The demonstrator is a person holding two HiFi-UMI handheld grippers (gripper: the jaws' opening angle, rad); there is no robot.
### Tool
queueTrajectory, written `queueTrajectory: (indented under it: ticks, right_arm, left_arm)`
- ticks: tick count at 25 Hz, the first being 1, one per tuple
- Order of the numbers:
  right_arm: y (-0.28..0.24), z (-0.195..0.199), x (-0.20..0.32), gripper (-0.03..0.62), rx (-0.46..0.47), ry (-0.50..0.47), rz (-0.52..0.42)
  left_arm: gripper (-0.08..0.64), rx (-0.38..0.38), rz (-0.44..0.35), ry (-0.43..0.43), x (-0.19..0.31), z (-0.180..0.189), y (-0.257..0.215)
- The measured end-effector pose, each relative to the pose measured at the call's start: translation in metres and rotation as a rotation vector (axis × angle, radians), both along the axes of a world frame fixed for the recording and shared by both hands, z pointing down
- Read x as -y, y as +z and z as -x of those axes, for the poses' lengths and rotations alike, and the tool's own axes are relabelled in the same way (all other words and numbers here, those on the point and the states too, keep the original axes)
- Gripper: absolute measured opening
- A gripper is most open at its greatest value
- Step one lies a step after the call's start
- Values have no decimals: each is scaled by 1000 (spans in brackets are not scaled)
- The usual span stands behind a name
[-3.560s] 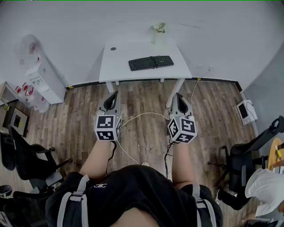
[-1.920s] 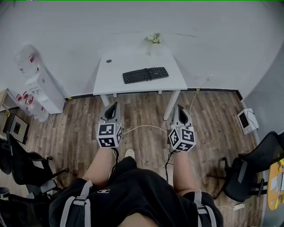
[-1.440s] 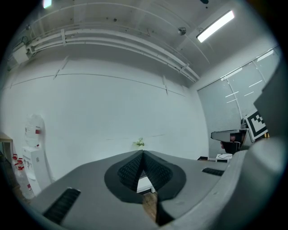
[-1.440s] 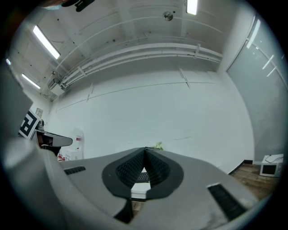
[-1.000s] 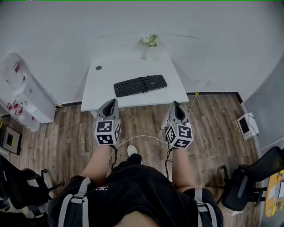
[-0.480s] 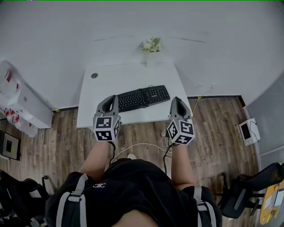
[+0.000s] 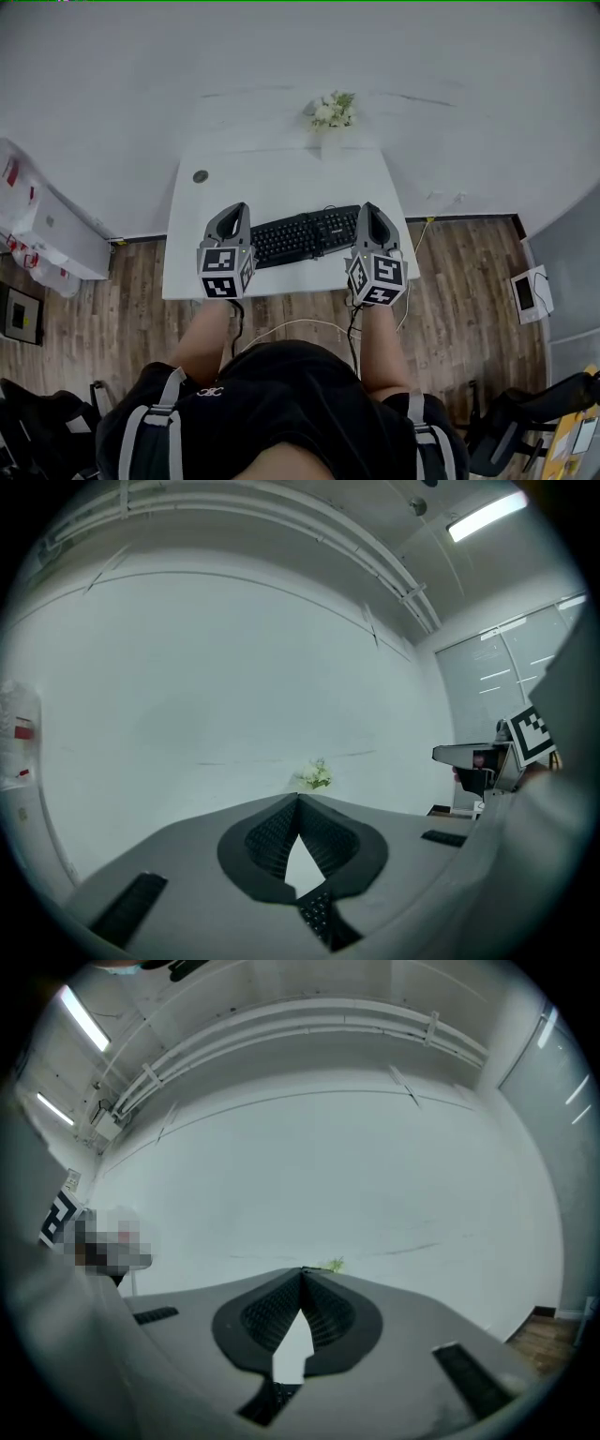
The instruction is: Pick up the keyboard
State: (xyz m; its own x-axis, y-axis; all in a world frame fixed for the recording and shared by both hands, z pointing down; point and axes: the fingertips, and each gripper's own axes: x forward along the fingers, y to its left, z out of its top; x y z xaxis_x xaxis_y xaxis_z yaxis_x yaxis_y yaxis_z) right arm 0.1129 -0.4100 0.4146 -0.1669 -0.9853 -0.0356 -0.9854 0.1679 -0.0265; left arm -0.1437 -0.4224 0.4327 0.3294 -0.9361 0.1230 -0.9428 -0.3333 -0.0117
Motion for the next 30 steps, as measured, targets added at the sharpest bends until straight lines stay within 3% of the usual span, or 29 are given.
queueTrajectory:
  ticks: [9, 14, 22, 30]
  right_arm:
    - [24, 2, 49, 2, 49, -48, 51]
    - [29, -4, 74, 2, 32, -103, 62]
    - [31, -37, 115, 2, 34, -147, 87]
    - [44, -64, 146, 3, 31, -150, 116]
  left_arm:
    - [6, 11, 29, -46, 29, 10, 21]
    - [6, 10, 47, -115, 38, 11, 29]
    - [6, -6, 68, -199, 58, -1, 34]
    - [8, -7, 101, -226, 81, -18, 45]
